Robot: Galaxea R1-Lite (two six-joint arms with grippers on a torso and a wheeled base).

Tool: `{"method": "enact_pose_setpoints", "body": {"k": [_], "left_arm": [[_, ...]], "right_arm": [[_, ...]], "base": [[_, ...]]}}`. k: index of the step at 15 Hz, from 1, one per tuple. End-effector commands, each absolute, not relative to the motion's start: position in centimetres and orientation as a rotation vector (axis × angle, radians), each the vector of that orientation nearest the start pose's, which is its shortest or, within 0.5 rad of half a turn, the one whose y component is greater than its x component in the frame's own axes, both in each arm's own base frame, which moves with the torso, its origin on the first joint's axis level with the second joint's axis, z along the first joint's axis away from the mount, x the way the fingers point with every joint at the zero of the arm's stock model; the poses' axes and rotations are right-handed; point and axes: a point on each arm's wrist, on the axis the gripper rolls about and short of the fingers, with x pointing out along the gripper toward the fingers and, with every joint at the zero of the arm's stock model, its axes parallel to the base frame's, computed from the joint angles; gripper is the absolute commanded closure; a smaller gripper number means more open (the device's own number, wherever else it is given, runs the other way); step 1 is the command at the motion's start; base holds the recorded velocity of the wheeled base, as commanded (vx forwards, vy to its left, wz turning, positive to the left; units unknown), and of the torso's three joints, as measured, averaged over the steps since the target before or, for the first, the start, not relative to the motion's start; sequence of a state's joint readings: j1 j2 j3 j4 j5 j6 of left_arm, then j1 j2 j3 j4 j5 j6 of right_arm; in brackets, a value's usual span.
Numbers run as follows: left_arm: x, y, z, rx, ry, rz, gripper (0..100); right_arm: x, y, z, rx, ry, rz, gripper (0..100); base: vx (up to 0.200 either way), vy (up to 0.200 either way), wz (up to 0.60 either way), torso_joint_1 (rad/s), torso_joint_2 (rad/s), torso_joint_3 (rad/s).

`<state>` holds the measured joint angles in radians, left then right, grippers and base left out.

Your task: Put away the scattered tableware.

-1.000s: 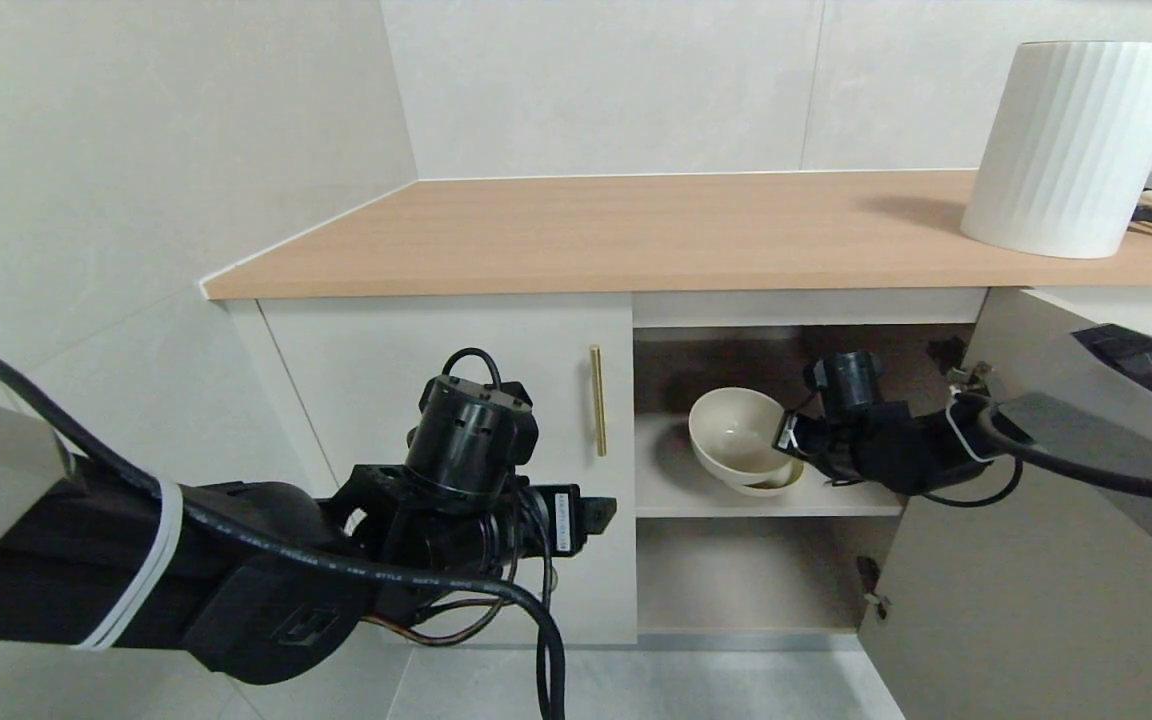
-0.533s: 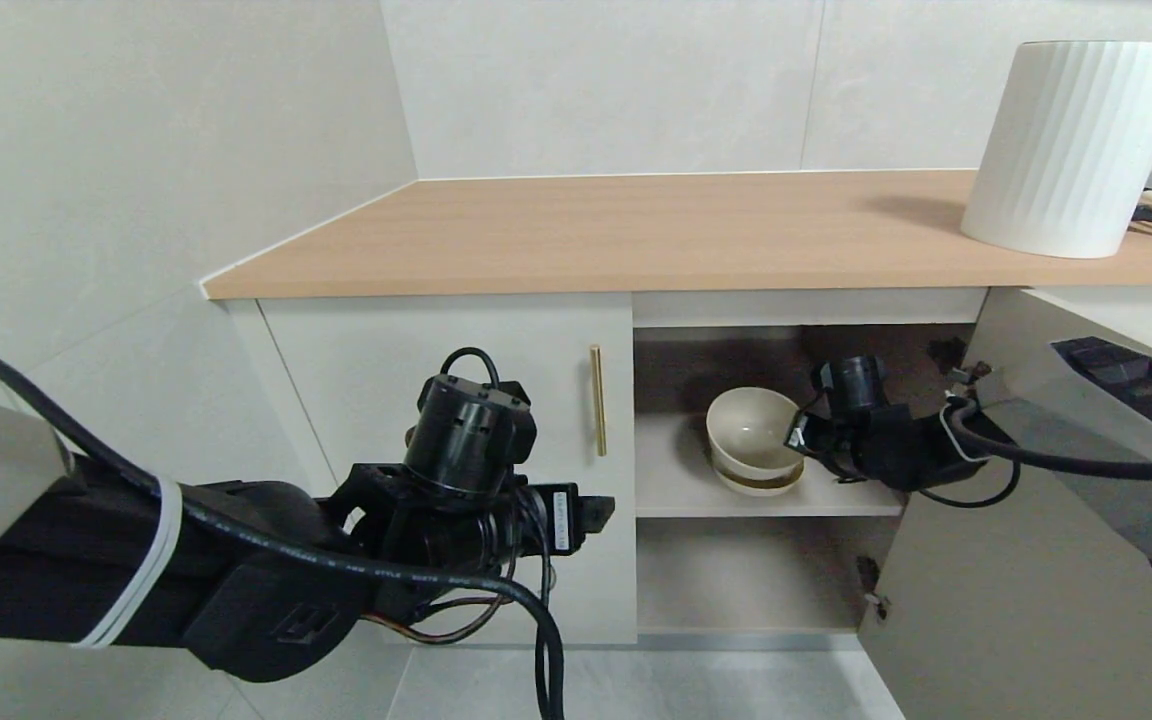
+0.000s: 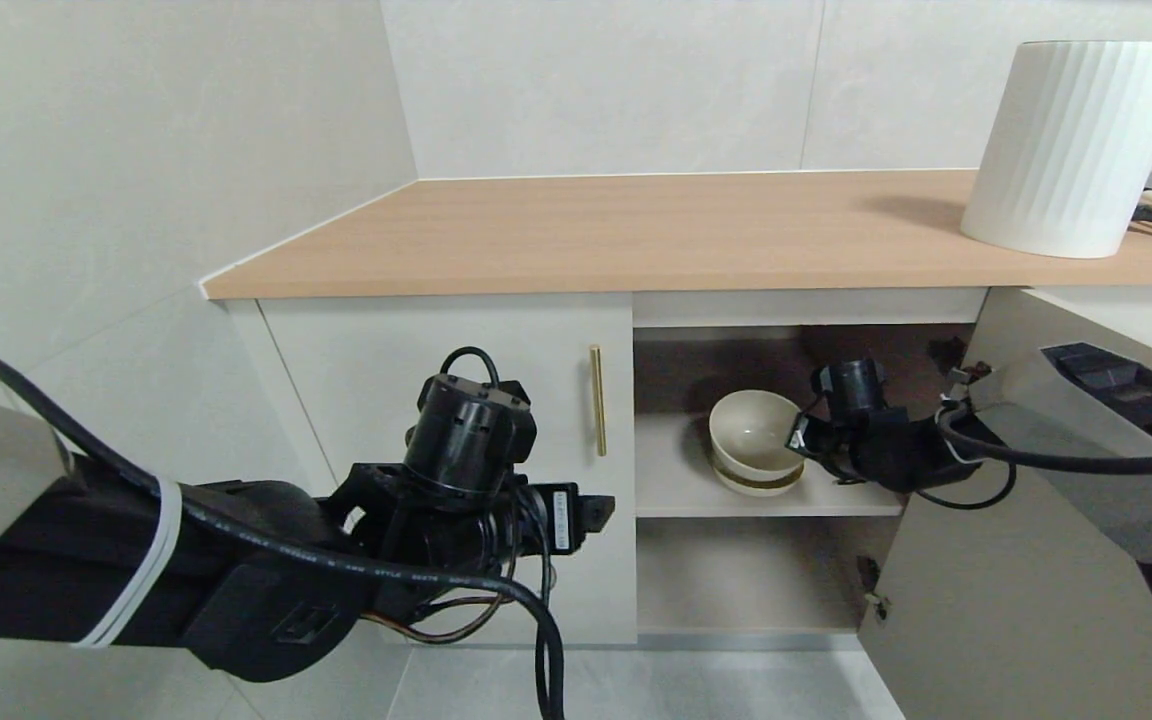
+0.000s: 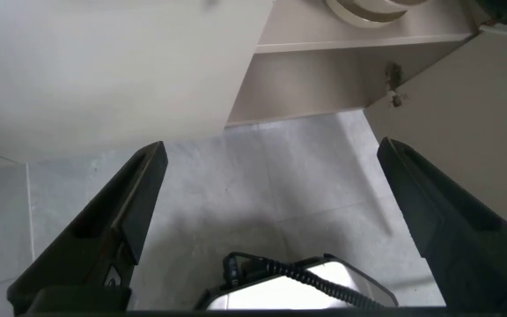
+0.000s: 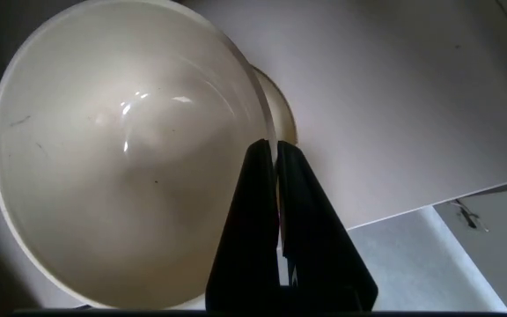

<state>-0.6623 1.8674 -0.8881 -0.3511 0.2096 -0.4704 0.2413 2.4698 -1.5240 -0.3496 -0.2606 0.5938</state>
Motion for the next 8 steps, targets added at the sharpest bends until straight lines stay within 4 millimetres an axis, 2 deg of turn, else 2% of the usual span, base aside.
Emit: {"method": "enact_pose_setpoints", "body": {"k": [1,8], "left_arm": [[26.35,-19.97,12.32,-0.182,0.661,-0.290,0],[26.43,-19.90,12.42,-0.185,0.657,-0.289,0]], "right_arm": [[47.03,11.03,2.97,0.427,0.554,-0.188,0],[46.80,11.13,3.34,0.423,0.567,-0.187,0]], "base": [[0.000,0.000,0.00,0.000,0.00,0.000],[0.000,0.000,0.00,0.000,0.00,0.000]]}}
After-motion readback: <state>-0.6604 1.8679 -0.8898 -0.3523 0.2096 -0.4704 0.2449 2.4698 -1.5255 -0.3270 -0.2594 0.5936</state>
